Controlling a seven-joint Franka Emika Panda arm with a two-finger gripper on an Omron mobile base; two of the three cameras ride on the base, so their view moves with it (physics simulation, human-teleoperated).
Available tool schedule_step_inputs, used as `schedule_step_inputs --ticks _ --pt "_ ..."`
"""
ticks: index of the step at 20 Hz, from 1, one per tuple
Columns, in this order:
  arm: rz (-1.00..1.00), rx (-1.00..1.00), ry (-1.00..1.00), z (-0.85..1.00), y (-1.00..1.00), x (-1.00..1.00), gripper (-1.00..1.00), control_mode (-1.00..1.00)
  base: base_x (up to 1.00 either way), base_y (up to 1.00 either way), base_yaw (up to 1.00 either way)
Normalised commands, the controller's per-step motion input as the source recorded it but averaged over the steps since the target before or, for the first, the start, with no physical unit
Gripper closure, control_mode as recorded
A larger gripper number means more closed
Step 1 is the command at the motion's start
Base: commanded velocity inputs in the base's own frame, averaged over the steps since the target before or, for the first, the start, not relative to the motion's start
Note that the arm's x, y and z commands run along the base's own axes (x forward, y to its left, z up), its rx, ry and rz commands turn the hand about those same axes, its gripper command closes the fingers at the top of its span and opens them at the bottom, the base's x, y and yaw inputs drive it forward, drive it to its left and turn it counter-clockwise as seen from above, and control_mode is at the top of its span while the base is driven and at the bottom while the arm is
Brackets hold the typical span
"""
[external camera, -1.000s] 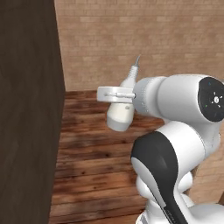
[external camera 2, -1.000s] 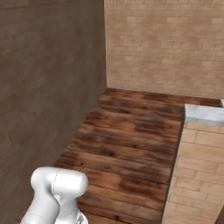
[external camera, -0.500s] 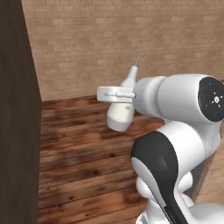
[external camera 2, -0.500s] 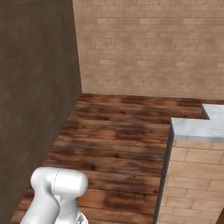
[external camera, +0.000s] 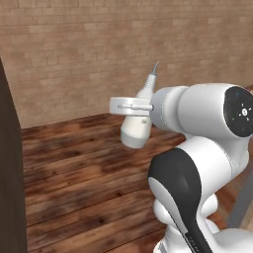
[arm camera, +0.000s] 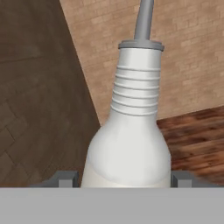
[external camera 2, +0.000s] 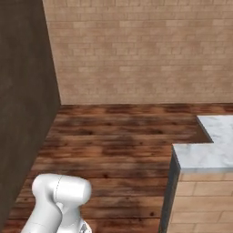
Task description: Move the oil and vinegar bottle and shaker from the cabinet to the dining counter.
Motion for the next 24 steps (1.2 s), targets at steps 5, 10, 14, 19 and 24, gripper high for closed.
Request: schedule_step_inputs --ticks 5,10,14,19,24 --pt "0.00 0.00 0.00 0.00 0.00 0.00 1.00 1.00 0.70 0.24 -0.28" --pt "0.00 0.00 0.00 0.00 0.00 0.00 1.00 1.00 0.76 0.25 -0.27" --pt "0.00 0.00 0.00 0.00 0.00 0.00 1.00 1.00 0.66 0.20 -0.26" --pt "0.00 0.00 0.00 0.00 0.00 0.00 1.00 1.00 0.58 0.14 -0.22" --pt "0.00 0.00 0.00 0.00 0.00 0.00 1.00 1.00 0.54 0.10 -0.19"
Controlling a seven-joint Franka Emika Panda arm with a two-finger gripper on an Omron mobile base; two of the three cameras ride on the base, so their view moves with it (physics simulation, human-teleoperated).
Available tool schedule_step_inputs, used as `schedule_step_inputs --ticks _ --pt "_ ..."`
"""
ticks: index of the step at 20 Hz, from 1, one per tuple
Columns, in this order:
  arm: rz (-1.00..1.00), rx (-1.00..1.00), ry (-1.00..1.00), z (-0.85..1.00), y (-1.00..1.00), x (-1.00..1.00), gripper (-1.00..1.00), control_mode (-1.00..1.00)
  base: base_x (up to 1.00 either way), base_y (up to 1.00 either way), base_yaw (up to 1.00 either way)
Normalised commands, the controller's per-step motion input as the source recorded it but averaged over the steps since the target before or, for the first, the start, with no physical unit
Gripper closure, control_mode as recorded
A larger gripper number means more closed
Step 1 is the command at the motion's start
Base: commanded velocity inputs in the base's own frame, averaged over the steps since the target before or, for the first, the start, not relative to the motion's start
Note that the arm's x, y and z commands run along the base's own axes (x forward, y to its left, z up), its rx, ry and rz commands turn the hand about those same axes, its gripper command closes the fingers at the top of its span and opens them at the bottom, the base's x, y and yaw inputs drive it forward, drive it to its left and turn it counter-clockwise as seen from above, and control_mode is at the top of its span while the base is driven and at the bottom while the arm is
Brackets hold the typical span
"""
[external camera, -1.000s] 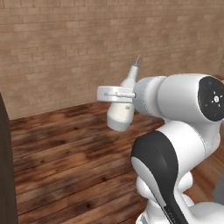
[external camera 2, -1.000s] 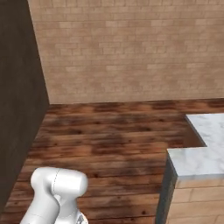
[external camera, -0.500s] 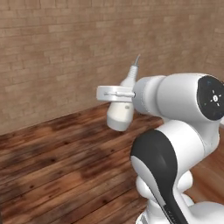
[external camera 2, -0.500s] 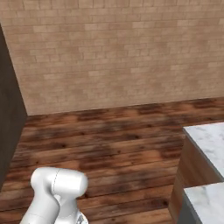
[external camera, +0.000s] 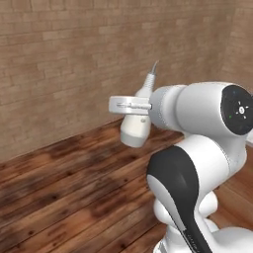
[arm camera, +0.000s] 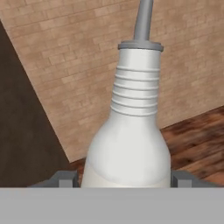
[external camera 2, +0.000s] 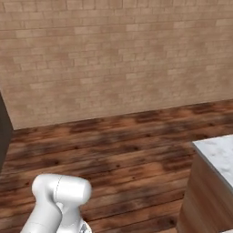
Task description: Move the oil and vinegar bottle and shaker from the cabinet to the dining counter.
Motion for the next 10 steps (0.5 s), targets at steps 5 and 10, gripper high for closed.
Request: schedule_step_inputs --ticks 5,10 --pt "0.00 0.00 0.00 0.00 0.00 0.00 1.00 1.00 0.63 0.05 -0.34" --pt "0.00 0.00 0.00 0.00 0.00 0.00 1.00 1.00 0.56 0.03 -0.44"
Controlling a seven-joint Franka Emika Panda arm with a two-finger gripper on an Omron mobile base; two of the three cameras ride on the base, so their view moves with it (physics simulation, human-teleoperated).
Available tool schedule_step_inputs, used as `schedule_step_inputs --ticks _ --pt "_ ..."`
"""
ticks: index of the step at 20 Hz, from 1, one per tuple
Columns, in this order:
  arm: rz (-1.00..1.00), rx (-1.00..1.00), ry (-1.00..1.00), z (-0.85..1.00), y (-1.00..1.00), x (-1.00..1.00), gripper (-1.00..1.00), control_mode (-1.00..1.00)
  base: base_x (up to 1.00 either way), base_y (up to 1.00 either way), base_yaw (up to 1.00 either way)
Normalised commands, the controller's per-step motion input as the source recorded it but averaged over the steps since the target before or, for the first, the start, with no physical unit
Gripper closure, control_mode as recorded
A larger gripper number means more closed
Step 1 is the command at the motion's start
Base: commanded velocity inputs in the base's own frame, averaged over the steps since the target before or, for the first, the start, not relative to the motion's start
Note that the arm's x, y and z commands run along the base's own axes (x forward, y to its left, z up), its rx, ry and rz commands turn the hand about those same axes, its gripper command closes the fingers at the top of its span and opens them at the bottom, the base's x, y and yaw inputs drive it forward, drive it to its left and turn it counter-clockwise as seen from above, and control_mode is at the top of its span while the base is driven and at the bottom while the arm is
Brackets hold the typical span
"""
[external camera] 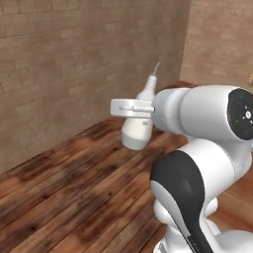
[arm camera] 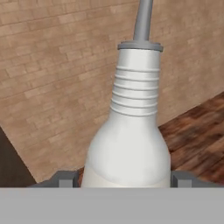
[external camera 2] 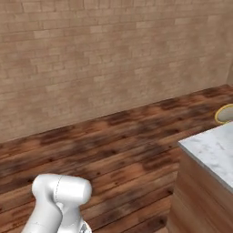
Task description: Move the oil and vinegar bottle and shaker from the cabinet to the dining counter.
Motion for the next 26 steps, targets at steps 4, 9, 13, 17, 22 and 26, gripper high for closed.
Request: schedule_step_inputs --ticks 4,9,13,17,22,26 --pt "0.00 0.00 0.00 0.00 0.00 0.00 1.00 1.00 0.49 0.02 -0.51" --pt "0.00 0.00 0.00 0.00 0.00 0.00 1.00 1.00 0.48 0.02 -0.52" --pt "0.00 0.00 0.00 0.00 0.00 0.00 1.00 1.00 0.50 0.01 -0.51" --pt "0.00 0.00 0.00 0.00 0.00 0.00 1.00 1.00 0.53 0.00 -0.48" --pt "0.00 0.00 0.00 0.00 0.00 0.00 1.00 1.00 0.53 0.00 -0.45" --pt "0.00 0.00 0.00 0.00 0.00 0.00 1.00 1.00 0.50 0.00 -0.44"
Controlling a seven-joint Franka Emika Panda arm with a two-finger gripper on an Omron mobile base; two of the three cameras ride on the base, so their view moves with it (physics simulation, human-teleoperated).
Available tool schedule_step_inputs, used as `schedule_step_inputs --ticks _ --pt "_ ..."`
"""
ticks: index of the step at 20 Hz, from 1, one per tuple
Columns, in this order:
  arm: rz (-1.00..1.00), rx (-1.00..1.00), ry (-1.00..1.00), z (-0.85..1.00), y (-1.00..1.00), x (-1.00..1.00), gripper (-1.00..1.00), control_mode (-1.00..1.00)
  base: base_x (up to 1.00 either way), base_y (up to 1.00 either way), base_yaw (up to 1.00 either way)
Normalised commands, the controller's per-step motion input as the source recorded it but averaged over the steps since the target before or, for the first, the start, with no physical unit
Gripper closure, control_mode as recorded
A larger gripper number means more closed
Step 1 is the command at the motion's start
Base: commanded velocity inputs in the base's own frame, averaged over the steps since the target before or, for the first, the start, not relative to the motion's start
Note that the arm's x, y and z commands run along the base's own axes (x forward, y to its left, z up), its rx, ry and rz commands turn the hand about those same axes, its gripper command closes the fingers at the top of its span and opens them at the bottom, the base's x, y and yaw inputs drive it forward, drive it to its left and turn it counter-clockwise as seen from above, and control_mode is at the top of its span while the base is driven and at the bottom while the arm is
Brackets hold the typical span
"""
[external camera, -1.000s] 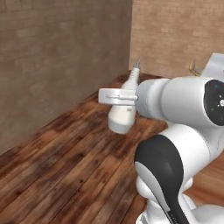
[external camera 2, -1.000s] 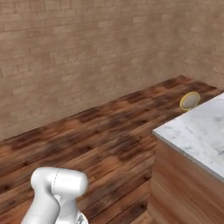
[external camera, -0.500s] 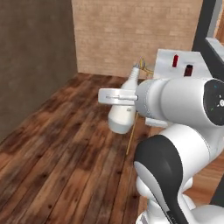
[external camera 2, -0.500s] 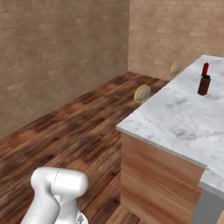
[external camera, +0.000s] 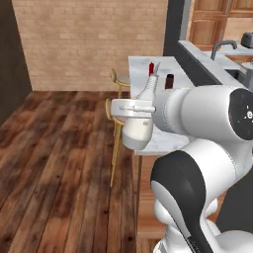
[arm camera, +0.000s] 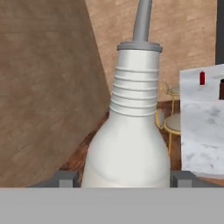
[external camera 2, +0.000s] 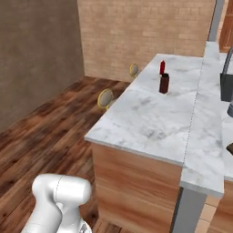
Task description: Move the oil and vinegar bottle and shaker from the cabinet to the dining counter.
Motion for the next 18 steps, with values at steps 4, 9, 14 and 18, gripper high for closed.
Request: schedule_step_inputs --ticks 4,9,14,18 --pt "0.00 0.00 0.00 0.00 0.00 0.00 1.00 1.00 0.49 0.00 -0.42" --pt "0.00 0.00 0.00 0.00 0.00 0.00 1.00 1.00 0.50 0.00 -0.43" --pt "0.00 0.00 0.00 0.00 0.00 0.00 1.00 1.00 0.55 0.06 -0.38" --pt "0.00 0.00 0.00 0.00 0.00 0.00 1.00 1.00 0.48 0.41 -0.25"
